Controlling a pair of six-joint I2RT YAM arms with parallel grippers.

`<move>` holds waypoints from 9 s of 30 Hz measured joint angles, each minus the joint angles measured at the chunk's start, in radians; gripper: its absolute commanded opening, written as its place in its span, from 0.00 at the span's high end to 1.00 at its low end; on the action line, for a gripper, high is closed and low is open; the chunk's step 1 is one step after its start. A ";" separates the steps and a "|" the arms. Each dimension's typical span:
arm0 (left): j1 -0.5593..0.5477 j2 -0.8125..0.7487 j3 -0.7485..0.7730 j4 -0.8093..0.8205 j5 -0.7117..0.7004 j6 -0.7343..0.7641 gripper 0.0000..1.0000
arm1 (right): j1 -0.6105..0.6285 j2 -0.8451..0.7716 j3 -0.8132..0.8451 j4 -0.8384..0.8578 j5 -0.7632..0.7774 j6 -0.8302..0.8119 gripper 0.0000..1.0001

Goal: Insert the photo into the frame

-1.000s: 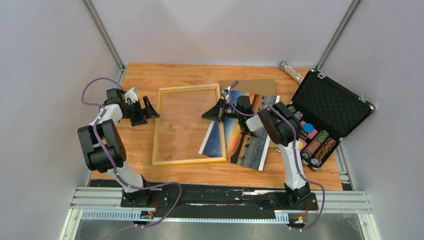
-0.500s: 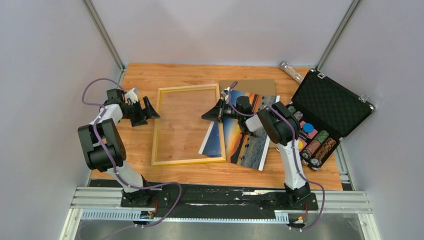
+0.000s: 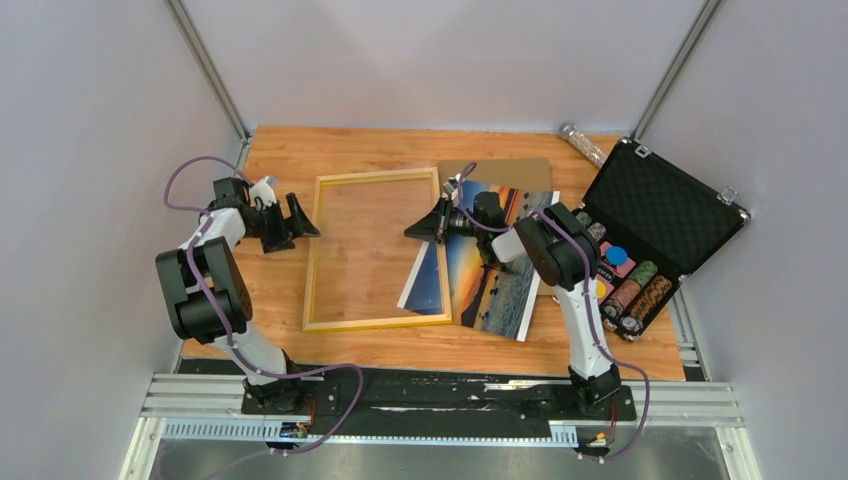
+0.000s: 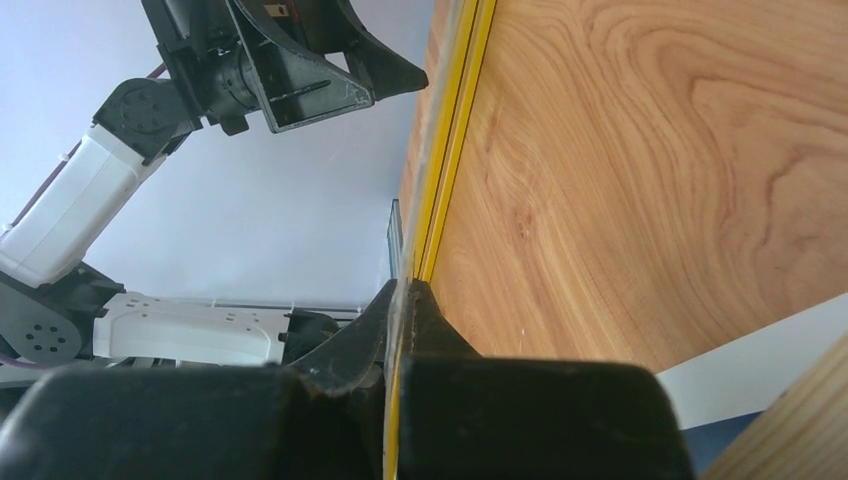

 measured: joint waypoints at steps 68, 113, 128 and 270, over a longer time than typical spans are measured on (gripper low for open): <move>0.005 0.095 -0.019 0.008 0.083 0.010 0.05 | 0.009 0.082 0.083 -0.003 0.010 0.109 1.00; -0.053 0.057 -0.090 0.196 0.056 0.003 0.04 | 0.006 0.091 0.154 -0.168 0.008 0.113 1.00; -0.092 0.053 -0.100 0.209 0.075 -0.043 0.04 | -0.042 0.038 0.159 -0.360 -0.014 -0.010 1.00; -0.280 -0.051 -0.021 -0.221 -0.027 0.141 0.00 | -0.072 -0.029 0.378 -1.043 0.185 -0.545 1.00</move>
